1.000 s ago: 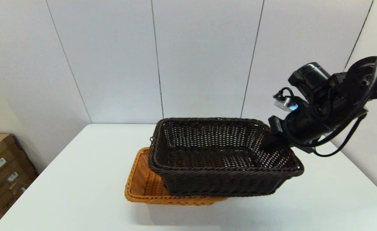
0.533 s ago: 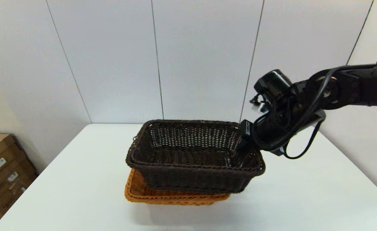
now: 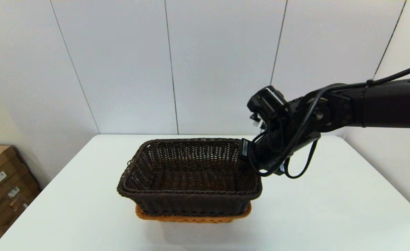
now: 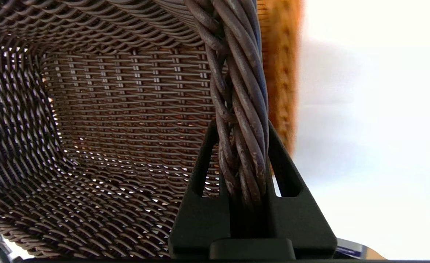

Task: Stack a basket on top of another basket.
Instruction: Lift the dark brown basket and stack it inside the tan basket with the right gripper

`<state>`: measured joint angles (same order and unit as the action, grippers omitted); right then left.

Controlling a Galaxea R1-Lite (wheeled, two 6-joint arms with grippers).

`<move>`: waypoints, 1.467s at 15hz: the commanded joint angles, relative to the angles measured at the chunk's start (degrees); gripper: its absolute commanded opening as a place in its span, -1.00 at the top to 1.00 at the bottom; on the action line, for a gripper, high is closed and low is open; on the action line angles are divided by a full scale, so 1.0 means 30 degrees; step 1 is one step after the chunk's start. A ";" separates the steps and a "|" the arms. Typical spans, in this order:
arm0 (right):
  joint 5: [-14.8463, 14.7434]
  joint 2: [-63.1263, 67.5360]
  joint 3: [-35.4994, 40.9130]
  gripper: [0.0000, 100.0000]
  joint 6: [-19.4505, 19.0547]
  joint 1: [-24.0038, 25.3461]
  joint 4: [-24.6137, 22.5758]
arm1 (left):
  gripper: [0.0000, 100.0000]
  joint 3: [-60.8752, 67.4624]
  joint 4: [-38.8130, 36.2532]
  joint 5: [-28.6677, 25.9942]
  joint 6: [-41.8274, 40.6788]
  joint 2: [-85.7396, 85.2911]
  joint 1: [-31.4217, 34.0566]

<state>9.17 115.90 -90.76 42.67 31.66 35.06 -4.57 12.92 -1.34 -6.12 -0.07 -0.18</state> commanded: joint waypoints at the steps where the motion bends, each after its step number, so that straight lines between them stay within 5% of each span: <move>1: -0.0009 0.0479 -0.0509 1.00 0.0250 0.0404 0.0061 | -1.00 0.0000 0.0029 0.0008 -0.0011 0.0024 0.0002; 22: -0.0536 0.2179 -0.2472 1.00 0.0250 0.0375 0.0061 | -1.00 0.0000 0.0029 0.0008 -0.0011 0.0024 0.0002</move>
<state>7.50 122.19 -98.04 43.17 32.77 34.97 -4.57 12.95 -1.32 -6.11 -0.07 -0.18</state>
